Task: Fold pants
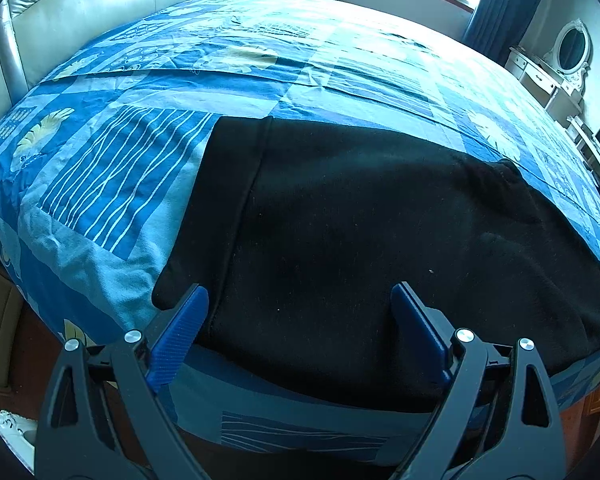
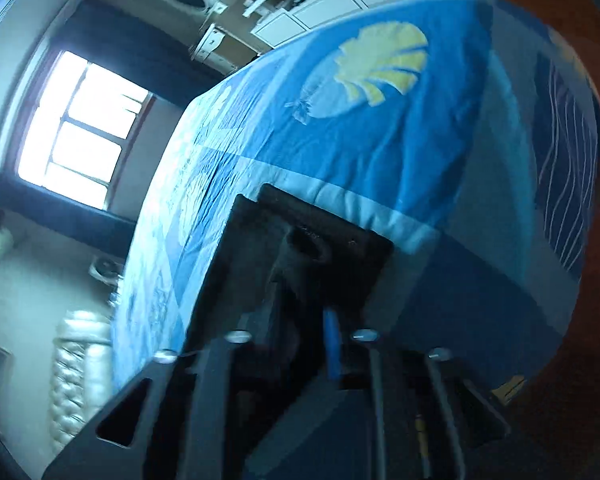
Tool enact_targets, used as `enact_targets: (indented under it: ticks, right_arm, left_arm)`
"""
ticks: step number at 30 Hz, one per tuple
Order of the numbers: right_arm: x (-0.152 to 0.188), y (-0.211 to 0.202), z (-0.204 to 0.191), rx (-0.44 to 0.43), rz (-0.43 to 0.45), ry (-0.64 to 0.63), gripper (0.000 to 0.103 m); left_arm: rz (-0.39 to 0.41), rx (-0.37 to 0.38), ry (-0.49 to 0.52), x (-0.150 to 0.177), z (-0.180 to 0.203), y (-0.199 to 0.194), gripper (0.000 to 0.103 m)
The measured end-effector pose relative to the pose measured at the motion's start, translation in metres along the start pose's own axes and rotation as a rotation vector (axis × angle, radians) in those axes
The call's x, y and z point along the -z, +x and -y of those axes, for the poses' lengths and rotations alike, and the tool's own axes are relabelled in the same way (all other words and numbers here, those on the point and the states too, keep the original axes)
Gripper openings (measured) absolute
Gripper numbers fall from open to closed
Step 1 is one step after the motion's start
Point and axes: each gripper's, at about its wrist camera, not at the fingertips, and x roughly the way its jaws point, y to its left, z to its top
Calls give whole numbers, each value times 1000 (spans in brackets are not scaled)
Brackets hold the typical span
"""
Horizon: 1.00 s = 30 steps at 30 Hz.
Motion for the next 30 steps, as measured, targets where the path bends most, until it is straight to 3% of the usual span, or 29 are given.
enact_targets:
  ticks: [4,7,10,12,16,19,22,30]
  right_arm:
    - [-5,8,-12,-11,-6,-3,57]
    - [-6,11,-21,29,11,-17,54]
    - [-8,10,-27,54,23,-71,6]
    - [-9,8,-28,77,23,-104,6]
    - [-9,-7,-35,88,108,-164,5]
    - [-7,6,-17,133,78,-155,5]
    - [-7,12,-3,123,69,-135,5]
    - [-12,12,-5,141,55,-180,5]
  left_arm:
    - [1,-9,5,1,1,0,93]
    - [1,-12,0,1,1,0,93]
    - [0,-17,0,1,2,1,93]
    - [1,-21,1,1,3,1,93]
    - [2,-19,-7,1,3,1,93]
    - [3,-29,-3,1,5,2,94]
    - [3,-30,4,1,5,3,96]
    - [-11,-41,49,1,7,6,97]
